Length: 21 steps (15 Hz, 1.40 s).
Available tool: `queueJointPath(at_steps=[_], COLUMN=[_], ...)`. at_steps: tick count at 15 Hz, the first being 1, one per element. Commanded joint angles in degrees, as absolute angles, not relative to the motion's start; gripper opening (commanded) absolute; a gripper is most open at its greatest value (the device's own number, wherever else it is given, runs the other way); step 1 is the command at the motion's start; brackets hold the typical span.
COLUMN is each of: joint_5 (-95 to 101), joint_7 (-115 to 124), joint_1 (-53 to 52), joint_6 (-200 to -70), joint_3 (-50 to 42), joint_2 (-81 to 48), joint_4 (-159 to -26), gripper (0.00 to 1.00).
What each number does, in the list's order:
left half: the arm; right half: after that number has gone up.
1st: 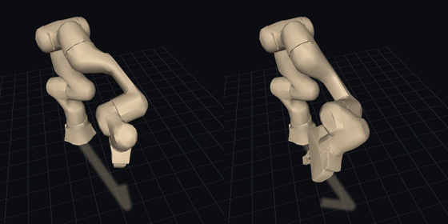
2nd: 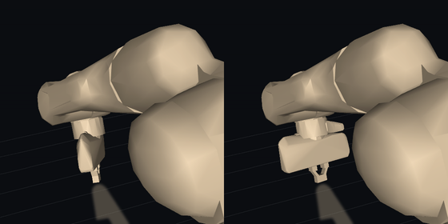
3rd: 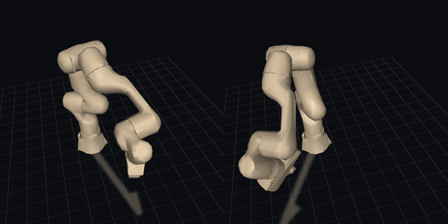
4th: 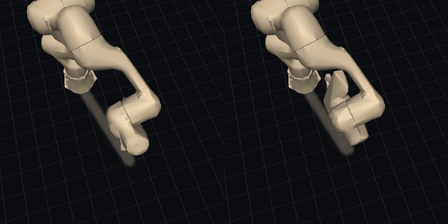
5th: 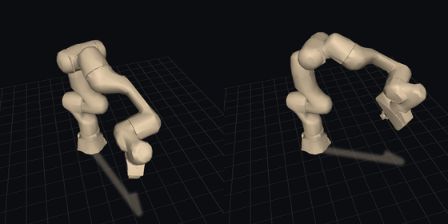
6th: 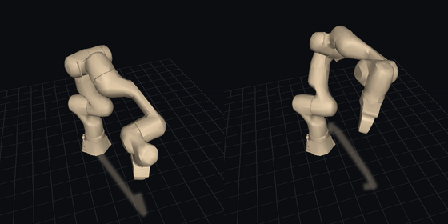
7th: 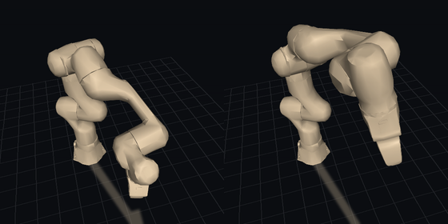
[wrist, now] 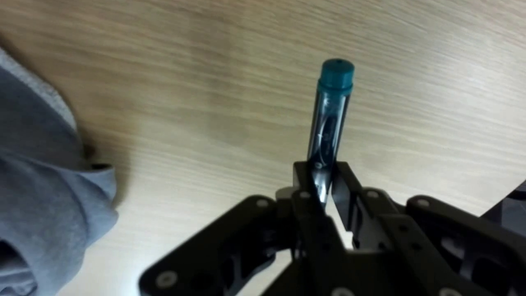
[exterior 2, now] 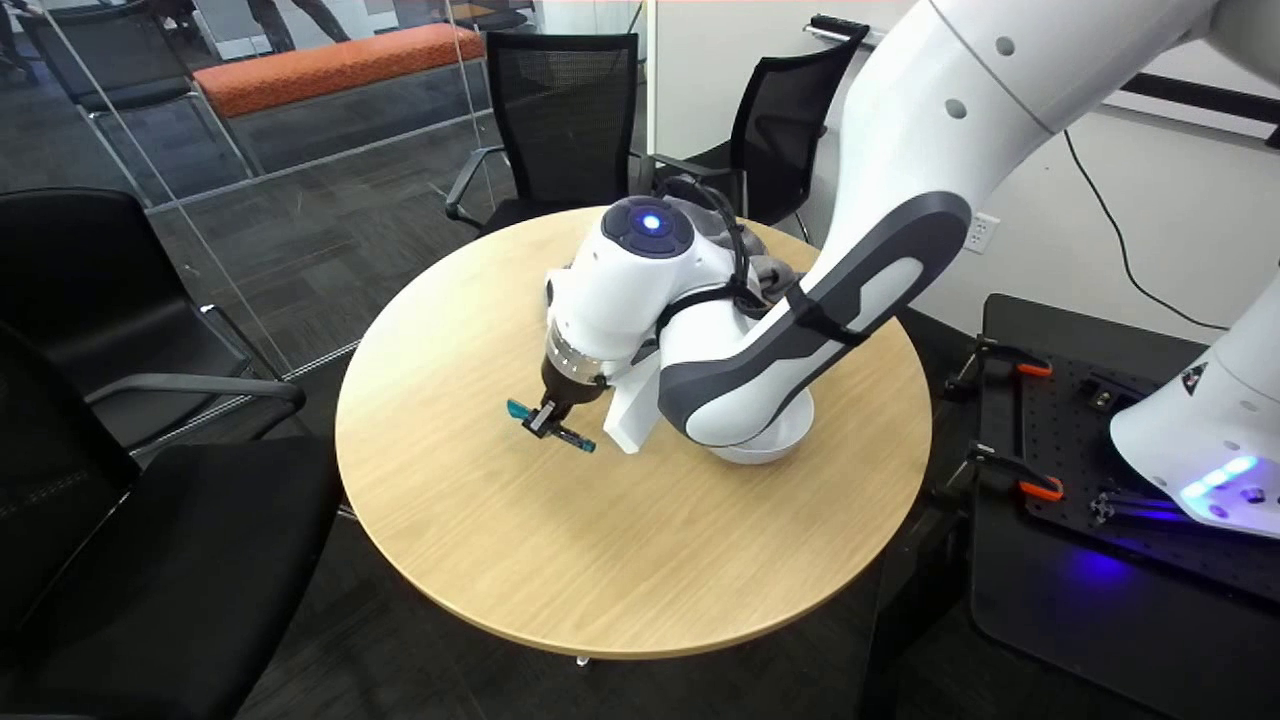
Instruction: Move the marker from left to right.
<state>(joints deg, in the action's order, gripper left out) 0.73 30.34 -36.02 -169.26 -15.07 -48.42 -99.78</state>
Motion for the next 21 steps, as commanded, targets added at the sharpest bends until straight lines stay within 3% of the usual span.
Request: queueJointPath(at_steps=[1,8,20,21], joint_5=[1.0,8.4,27.0,25.1], joint_7=[34.4,43.6,66.2,66.3], joint_1=[-41.6,-47.9,-40.2,-43.7], joint_6=[-164.7,-159.5,-161.0,-161.7], joint_3=[-20.9,-28.0,-22.3,-25.9], joint_2=[-39.6,-25.8,-10.1,-10.0], joint_4=[-107.4,-119.0,-136.6,-137.9], gripper=[0.05,0.05,0.05,0.05])
